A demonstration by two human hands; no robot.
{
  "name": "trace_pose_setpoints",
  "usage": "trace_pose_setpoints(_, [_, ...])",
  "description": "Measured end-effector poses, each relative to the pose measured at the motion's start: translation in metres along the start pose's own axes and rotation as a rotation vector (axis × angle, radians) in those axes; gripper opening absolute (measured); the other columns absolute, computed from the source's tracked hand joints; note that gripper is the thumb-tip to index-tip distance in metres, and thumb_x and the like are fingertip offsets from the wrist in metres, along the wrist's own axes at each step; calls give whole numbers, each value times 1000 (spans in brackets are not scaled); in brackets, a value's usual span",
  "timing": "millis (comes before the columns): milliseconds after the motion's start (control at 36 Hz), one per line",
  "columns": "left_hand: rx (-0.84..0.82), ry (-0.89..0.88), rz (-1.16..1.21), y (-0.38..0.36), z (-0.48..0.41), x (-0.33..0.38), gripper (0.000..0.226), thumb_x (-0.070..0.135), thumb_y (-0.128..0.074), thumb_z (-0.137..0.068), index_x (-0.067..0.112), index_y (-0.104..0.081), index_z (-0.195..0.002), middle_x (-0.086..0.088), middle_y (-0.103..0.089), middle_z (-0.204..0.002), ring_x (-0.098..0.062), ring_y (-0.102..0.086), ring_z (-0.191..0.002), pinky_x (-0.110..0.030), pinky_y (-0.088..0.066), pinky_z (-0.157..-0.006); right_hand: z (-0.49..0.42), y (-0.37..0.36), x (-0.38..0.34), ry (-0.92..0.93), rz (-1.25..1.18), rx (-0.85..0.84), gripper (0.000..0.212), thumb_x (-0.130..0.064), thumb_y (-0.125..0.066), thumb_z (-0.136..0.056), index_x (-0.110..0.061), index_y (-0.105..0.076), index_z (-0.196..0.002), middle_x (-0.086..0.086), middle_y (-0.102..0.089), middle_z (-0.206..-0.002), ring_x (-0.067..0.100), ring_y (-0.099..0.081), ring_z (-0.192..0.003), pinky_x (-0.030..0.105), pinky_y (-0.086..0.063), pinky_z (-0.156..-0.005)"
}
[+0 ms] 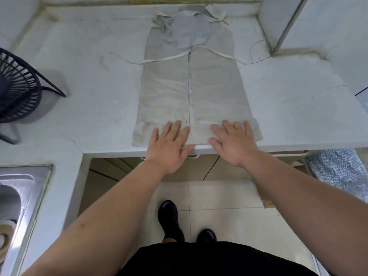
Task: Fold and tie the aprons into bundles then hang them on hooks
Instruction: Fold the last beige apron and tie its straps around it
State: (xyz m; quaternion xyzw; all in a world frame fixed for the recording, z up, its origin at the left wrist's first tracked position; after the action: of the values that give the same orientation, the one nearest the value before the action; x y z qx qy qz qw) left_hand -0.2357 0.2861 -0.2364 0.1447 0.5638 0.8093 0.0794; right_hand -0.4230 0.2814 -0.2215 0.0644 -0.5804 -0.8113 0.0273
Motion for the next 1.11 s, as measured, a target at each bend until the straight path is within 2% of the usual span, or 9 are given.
trace_pose_setpoints(83, [10, 22, -45, -1, 2, -15, 66, 65, -9, -92, 40, 8, -150, 3, 16, -160, -20, 16, -147, -45, 9, -118, -1, -7, 6, -10, 13, -83, 60, -58, -12, -96, -33, -5, -150, 3, 3, -160, 29, -8, -143, 44, 4, -116])
trace_pose_setpoints(194, [14, 91, -98, -1, 9, -40, 85, 82, -2, -78, 38, 11, -150, 0, 17, -160, -23, 14, -147, -44, 8, -119, -1, -6, 17, -18, 0, -92, 83, -75, -19, -85, -28, 0, -151, 5, 5, -160, 26, -5, -145, 38, 2, -118])
trace_pose_setpoints(306, [30, 80, -92, 5, 13, -45, 88, 74, -39, -83, 39, 4, -151, 4, 9, -161, -22, 6, -148, -42, -2, -119, 3, -5, 24, 36, 35, -82, 97, -79, -36, -78, -24, -2, -151, 5, 1, -159, 25, -11, -144, 36, -3, -118])
trace_pose_setpoints(500, [74, -4, -4, 27, 23, -59, 62, 41, -63, -87, 35, -39, -144, 3, -30, -149, -19, -39, -132, -36, -40, -101, 5, 11, 20, 167, 118, 2, 56, -60, -43, -90, -29, -42, -137, -5, -39, -144, 19, -46, -126, 34, -32, -101])
trace_pose_setpoints(611, [-89, -5, 135, 59, 13, -68, 37, 29, -56, -93, 27, -58, -130, 3, -54, -130, -16, -51, -112, -24, -38, -89, -1, 36, 20, 107, -73, -88, 39, -47, -35, -99, -26, -59, -120, -5, -60, -122, 21, -53, -111, 34, -43, -89])
trace_pose_setpoints(722, [-164, 128, 412, 81, 2, -83, 20, 24, -52, -96, 13, -68, -98, -3, -59, -90, -19, -48, -85, -28, -35, -67, -17, 50, 24, 60, -35, -198, 18, -26, -41, -93, -22, -50, -77, -2, -56, -93, 21, -48, -89, 33, -43, -76])
trace_pose_setpoints(806, [-133, 262, 674, 81, -5, -104, 17, 24, -60, -92, 11, -68, -85, -1, -55, -80, -19, -49, -80, -28, -38, -72, -29, 57, 28, -4, -45, -252, 18, -15, -42, -89, -24, -42, -73, -6, -45, -88, 20, -44, -91, 31, -38, -77])
trace_pose_setpoints(944, [-41, 410, 1006, 66, -14, -124, 9, 23, -66, -89, 15, -67, -83, -7, -64, -89, -23, -58, -87, -40, -49, -95, -45, 61, 44, -91, -135, -189, 18, -27, -46, -94, -20, -49, -77, 1, -51, -89, 23, -46, -88, 30, -34, -73])
trace_pose_setpoints(1111, [184, 458, 864, 53, -28, -124, 27, 37, -55, -95, 11, -56, -87, -5, -59, -84, -23, -54, -78, -36, -46, -71, -52, 50, 59, -302, -294, -41, 40, -56, -57, -86, -18, -49, -75, -2, -47, -73, 23, -48, -80, 30, -35, -66])
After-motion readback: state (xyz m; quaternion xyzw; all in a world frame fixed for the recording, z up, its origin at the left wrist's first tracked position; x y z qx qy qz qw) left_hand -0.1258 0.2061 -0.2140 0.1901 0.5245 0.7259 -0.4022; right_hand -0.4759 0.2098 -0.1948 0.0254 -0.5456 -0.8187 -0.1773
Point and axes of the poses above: each hand's wrist, its own z-axis away from the middle knuckle, its own y-axis out of the back of the hand, x = y × z, the point moved 3 cm from there along -z, towards the middle knuckle
